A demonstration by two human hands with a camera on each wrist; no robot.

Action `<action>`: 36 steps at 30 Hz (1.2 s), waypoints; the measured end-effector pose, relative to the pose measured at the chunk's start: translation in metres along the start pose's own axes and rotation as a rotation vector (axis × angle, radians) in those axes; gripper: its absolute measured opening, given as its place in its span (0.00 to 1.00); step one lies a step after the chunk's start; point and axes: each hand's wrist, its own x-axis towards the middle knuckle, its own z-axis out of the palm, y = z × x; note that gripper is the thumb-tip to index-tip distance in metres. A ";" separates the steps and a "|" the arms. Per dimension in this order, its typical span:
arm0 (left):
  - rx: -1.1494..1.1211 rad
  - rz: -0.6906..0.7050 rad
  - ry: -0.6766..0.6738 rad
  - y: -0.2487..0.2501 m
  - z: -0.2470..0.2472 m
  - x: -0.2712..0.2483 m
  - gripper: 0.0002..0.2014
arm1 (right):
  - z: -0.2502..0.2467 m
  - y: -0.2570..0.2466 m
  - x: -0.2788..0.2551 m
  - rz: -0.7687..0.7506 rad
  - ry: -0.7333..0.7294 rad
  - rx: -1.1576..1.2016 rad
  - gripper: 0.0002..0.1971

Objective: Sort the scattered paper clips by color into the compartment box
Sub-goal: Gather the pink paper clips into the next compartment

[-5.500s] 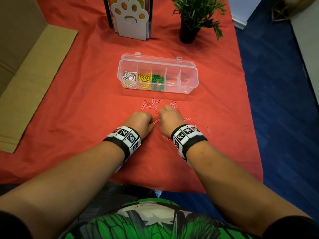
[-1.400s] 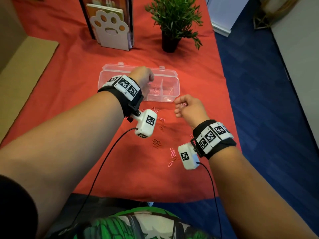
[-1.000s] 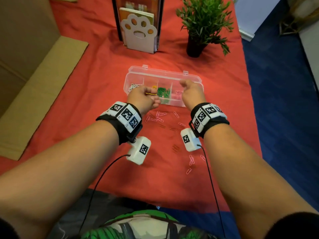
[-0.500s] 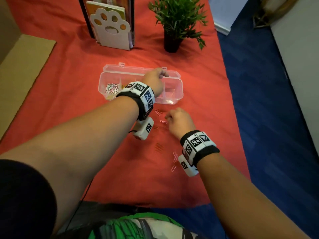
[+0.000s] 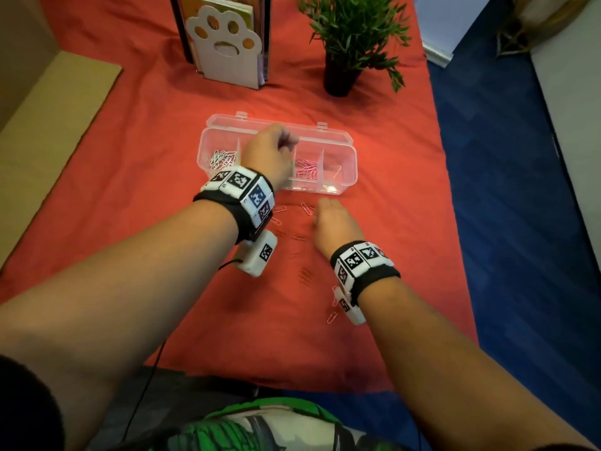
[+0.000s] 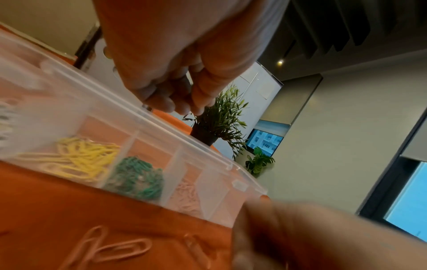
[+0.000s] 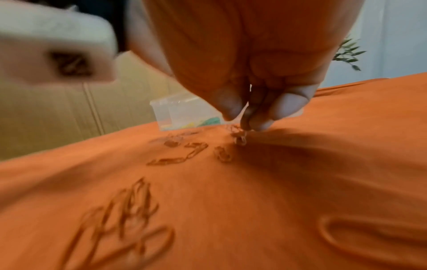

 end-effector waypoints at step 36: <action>0.732 0.062 -0.233 -0.089 -0.025 -0.058 0.12 | 0.010 -0.013 0.007 0.103 0.024 -0.122 0.16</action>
